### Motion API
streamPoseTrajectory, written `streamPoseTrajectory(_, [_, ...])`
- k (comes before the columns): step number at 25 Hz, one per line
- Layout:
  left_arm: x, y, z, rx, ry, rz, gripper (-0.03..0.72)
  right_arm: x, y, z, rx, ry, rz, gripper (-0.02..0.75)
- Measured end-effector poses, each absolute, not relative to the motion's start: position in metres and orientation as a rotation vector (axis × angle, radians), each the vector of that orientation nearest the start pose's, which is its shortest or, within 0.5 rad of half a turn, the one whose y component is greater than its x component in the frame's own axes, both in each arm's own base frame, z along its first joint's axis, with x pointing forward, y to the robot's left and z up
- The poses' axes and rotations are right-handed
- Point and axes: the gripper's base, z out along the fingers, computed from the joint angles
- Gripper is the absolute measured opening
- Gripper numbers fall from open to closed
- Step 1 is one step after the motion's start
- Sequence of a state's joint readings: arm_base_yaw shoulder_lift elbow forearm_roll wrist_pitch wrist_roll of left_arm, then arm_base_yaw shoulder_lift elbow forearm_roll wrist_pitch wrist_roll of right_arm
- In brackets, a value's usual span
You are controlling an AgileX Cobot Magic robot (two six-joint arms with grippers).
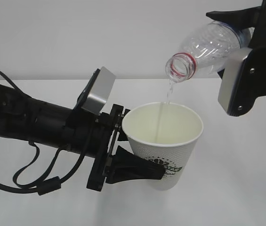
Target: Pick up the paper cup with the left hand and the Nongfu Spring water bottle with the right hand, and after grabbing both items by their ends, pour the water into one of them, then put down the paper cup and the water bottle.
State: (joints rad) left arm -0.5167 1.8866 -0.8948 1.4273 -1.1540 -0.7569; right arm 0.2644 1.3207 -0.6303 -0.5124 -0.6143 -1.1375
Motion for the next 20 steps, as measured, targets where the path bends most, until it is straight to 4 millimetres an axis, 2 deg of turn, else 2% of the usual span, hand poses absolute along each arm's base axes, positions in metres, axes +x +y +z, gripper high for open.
streamPoseTrajectory(20, [0.2452,-0.2340,0.1742,1.465,1.366,-1.227,0.499,0.2573,0.0966,0.2781,-1.462,0.809,-0.783,0.503])
